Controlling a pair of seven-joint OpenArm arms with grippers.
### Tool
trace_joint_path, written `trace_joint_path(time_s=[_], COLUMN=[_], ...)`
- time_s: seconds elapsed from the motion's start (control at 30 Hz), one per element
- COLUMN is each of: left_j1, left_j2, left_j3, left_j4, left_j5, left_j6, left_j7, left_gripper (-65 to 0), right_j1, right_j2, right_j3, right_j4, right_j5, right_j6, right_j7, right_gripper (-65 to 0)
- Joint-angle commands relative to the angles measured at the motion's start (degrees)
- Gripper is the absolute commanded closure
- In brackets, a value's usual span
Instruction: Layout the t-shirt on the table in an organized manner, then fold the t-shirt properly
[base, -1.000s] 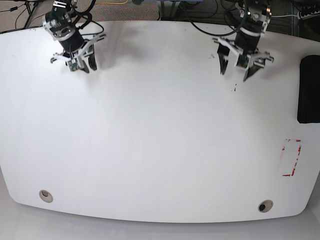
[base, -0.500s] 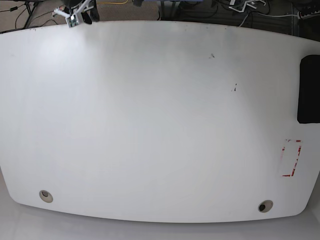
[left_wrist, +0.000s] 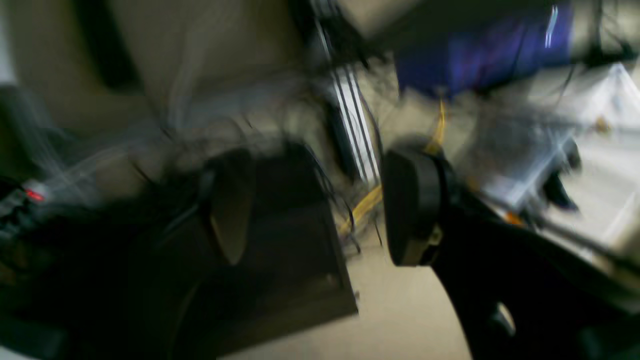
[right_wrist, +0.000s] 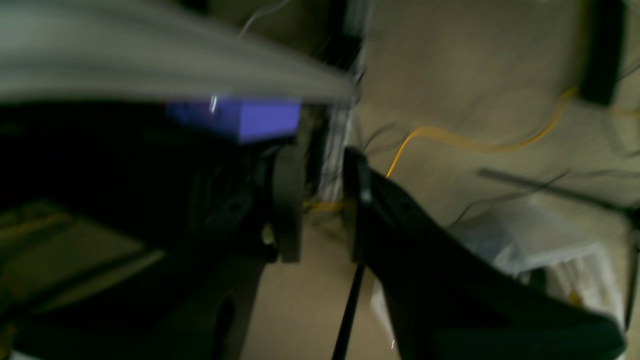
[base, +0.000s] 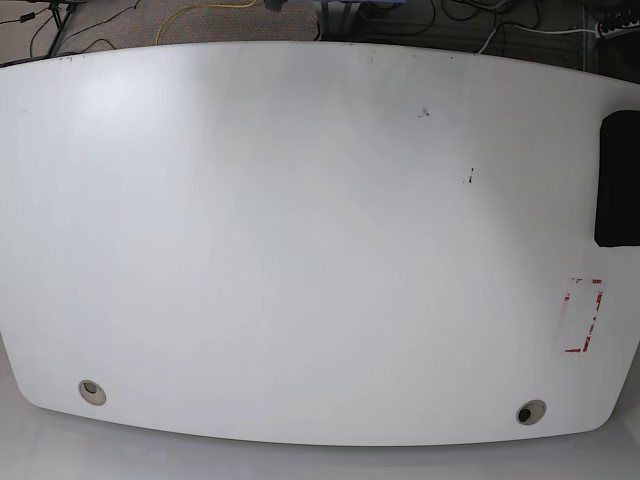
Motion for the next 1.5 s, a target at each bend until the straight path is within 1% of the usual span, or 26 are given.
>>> trace_joint_path(time_s=[0.0,0.13,0.23,0.43,0.67,0.7,0.77,0.8,0.93,1.07,1.27,1.33,1.47], left_j1=[-2.8,-6.7,-10.7,-19.0,-28.1,-29.8,-31.6,-32.8,-37.7,-41.6,-48.1,-49.0,-51.6], left_j2=[-1.1,-2.3,-2.5,-2.5,-2.5,-2.5,-2.5,-2.6,-3.7,-3.8,-4.0,-4.0,-4.7], left_j3=[-0.6,-0.6,-0.6,-0.5,-0.5,-0.5,-0.5,-0.2,-0.1,-0.1,-0.1,0.0,0.0], left_j4=[-5.7,-14.6,-20.2,-32.8,-45.9,-48.3,-51.4,-53.0,-59.2,-66.3,-75.1,-76.6,-79.8], left_j5=[-0.5,-0.5,-0.5,-0.3,-0.2,-0.2,-0.2,-0.2,-0.2,-0.2,-0.2,-0.1,-0.1], left_j6=[0.6,0.6,0.7,0.7,0.7,0.8,1.8,2.9,5.9,7.5,10.8,11.8,14.8], left_j7=[-1.0,-1.0,-1.1,-1.1,-1.0,-1.0,-1.1,-1.1,-1.1,-1.2,-1.7,-2.4,-4.1], left_gripper=[-38.3,-38.3,-37.9,-32.4,-32.1,-31.9,-31.9,-31.9,-32.2,-32.4,-32.5,-32.5,-32.9], right_j1=[1.1,4.5,8.1,16.2,23.6,24.6,26.1,27.2,31.5,35.9,42.4,43.9,46.1], right_j2=[0.3,0.3,0.3,0.4,1.4,1.5,1.6,1.6,1.8,3.5,5.1,5.5,6.3], right_j3=[-0.6,-0.9,-0.9,-0.7,-0.9,-1.0,-1.0,-1.0,-1.0,-1.0,-1.2,-2.2,-7.7], right_j4=[-3.9,-11.3,-17.3,-31.1,-44.8,-46.8,-49.6,-51.3,-57.4,-63.8,-74.1,-76.6,-80.2], right_j5=[-2.4,-5.9,-8.4,-13.7,-19.9,-20.7,-21.7,-22.1,-22.6,-22.7,-22.8,-22.8,-22.7], right_j6=[0.1,0.1,0.1,0.1,0.1,-1.0,-2.1,-2.6,-3.1,-4.7,-7.4,-8.5,-12.1], right_j7=[0.6,1.6,3.7,6.7,11.5,12.2,13.2,13.7,14.9,15.1,17.5,18.0,19.6], right_gripper=[-13.0,-13.0,-13.0,-13.0,-13.0,-13.0,-13.0,-13.0,-13.0,-13.2,-13.6,-13.6,-13.6])
